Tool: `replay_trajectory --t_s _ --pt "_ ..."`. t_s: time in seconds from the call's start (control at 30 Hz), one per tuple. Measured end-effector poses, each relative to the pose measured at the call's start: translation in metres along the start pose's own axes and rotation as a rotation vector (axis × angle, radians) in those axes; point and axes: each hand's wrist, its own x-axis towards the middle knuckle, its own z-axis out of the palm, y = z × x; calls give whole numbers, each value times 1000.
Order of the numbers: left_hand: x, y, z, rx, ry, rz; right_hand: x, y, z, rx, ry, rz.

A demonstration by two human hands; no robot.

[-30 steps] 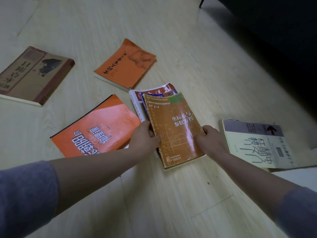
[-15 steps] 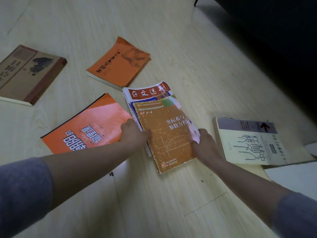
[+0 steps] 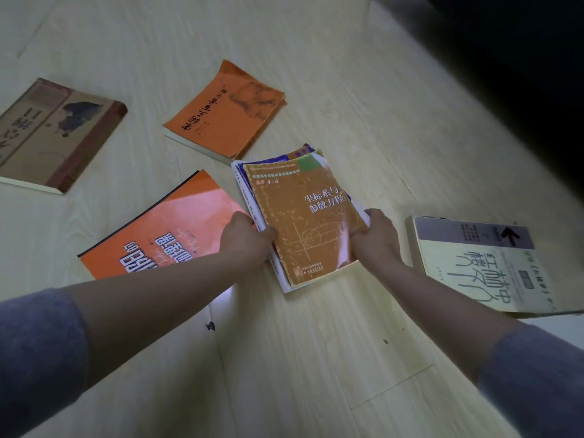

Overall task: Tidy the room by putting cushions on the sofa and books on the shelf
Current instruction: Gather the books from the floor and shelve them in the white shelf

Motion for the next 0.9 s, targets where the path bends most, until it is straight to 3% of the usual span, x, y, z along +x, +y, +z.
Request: replay_trajectory --t_s 0.1,0.23,0.4,0.5,0.63,0.8,0.9 --pt "8 -3 -1 -32 8 -8 10 4 -2 -223 -60 -21" --pt "14 -3 -2 -139 -19 -45 15 -2 -1 -251 -255 -125" --pt "18 3 -3 -201 16 -76 -1 -3 7 -248 -300 -106" --pt "19 6 -9 -297 -58 -70 -12 1 9 -101 -334 -39" --pt "-4 0 -18 -394 -136 87 -8 2 -3 148 -285 33" --pt "-39 3 -33 -375 -269 339 -11 4 -15 831 -599 216" --pt "-54 9 -39 -341 -299 428 -24 4 -21 952 -535 181"
